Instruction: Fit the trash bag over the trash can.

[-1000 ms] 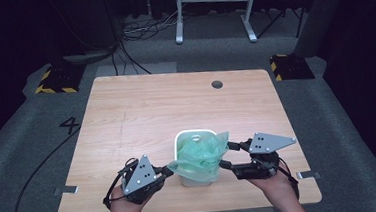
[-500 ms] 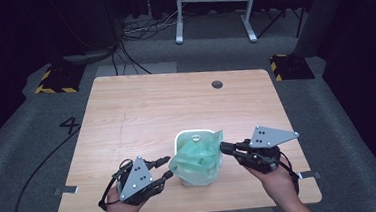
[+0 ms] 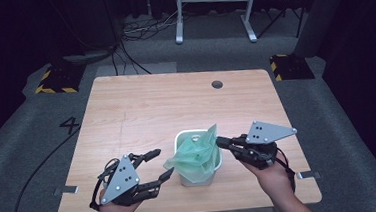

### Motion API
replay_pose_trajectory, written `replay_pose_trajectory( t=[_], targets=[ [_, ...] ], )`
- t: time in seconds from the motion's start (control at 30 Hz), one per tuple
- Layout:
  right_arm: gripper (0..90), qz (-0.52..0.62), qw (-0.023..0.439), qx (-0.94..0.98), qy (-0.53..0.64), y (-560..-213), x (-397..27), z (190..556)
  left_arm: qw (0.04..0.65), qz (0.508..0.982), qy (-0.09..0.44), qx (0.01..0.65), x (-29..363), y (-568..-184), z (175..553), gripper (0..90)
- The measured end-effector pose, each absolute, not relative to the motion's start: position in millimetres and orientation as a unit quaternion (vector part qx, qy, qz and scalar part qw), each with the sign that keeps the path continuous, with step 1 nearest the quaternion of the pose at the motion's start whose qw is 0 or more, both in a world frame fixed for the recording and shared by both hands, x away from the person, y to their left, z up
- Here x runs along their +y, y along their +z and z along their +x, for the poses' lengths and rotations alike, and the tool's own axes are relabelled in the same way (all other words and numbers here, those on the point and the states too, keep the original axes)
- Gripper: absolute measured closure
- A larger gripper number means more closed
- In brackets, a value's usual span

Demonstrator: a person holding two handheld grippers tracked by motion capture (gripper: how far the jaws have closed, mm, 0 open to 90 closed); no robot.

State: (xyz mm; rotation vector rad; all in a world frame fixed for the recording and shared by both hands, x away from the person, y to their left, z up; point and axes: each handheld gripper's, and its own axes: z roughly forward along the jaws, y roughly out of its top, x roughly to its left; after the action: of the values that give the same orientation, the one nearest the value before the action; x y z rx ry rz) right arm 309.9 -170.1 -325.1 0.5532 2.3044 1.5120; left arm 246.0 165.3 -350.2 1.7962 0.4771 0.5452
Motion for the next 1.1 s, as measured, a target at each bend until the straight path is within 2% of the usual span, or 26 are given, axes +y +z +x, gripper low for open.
replay_pose_trajectory(
  t=[0.13, 0.27, 0.4, 0.77, 1.1],
  targets=[
    [90.0, 0.193, 0.163, 0.808, 0.531, -325, -170, 311, 0.539, 0.784, 0.228, 0.206, 156, -352, 252, 51.5],
    [90.0, 0.194, 0.161, 0.809, 0.531, -325, -170, 311, 0.527, 0.794, 0.217, 0.213, 152, -357, 259, 74.7],
    [90.0, 0.196, 0.161, 0.809, 0.530, -325, -173, 310, 0.524, 0.791, 0.222, 0.222, 154, -358, 261, 85.8],
    [90.0, 0.194, 0.168, 0.808, 0.531, -323, -183, 299, 0.533, 0.769, 0.257, 0.241, 175, -351, 252, 89.4],
    [90.0, 0.216, 0.161, 0.810, 0.522, -336, -204, 290, 0.522, 0.765, 0.256, 0.278, 192, -364, 260, 89.3]
  ],
)
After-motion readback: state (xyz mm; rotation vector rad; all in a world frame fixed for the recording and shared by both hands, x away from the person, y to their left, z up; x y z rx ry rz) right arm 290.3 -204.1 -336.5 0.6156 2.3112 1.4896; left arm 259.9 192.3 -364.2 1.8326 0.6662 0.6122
